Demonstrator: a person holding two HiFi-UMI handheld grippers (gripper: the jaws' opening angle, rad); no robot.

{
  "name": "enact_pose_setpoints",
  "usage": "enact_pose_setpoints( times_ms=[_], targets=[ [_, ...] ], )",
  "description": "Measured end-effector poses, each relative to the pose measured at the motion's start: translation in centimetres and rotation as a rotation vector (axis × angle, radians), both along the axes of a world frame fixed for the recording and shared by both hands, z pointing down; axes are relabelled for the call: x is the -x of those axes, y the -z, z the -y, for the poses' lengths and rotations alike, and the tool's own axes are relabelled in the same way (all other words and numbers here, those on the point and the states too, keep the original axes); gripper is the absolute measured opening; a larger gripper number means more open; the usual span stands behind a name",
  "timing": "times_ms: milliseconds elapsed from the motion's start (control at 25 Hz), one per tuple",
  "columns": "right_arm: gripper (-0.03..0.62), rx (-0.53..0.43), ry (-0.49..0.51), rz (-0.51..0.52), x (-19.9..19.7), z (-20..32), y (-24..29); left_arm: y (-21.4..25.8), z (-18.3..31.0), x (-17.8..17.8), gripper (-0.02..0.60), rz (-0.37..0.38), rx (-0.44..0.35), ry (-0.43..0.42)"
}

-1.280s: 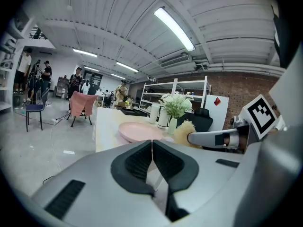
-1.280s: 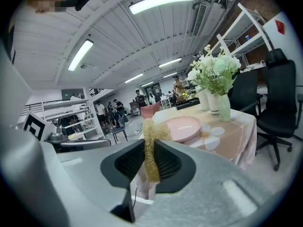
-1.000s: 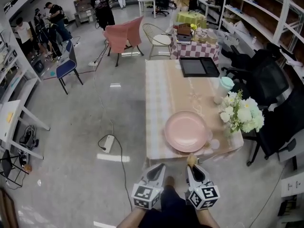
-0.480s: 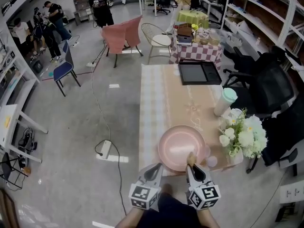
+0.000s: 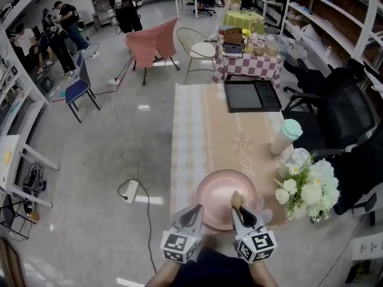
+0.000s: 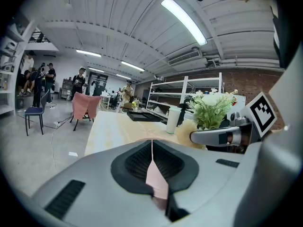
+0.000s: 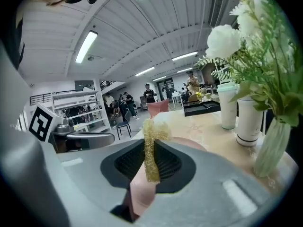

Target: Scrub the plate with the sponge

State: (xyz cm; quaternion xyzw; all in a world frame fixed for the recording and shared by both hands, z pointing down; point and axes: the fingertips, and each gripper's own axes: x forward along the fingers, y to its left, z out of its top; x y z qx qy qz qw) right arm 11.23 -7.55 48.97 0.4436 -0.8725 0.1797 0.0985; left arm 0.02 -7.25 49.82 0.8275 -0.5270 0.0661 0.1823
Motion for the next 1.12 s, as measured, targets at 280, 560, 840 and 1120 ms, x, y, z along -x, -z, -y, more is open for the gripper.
enact_pose_setpoints(
  times_ms=[280,560,840,1120],
  targets=[
    [0.058,-0.037,0.085,-0.097,1.3,2.2,-0.5,0.0,2.4,1.1,0.012,-0.006,-0.021,0.045],
    [0.058,-0.074,0.161,-0.174,3.0,3.8,-0.4,-0.3,3.1,3.0,0.012,-0.002,-0.021,0.083],
    [0.058,-0.08,0.198,-0.229,4.2,4.5,-1.0,-0.7,3.0,3.4,0.012,0.001,-0.002,0.059],
    [0.058,-0.061,0.235,-0.324,5.3,5.2,-2.4,-0.1,3.9,3.8,0.012,0.021,0.02,0.024]
  ],
)
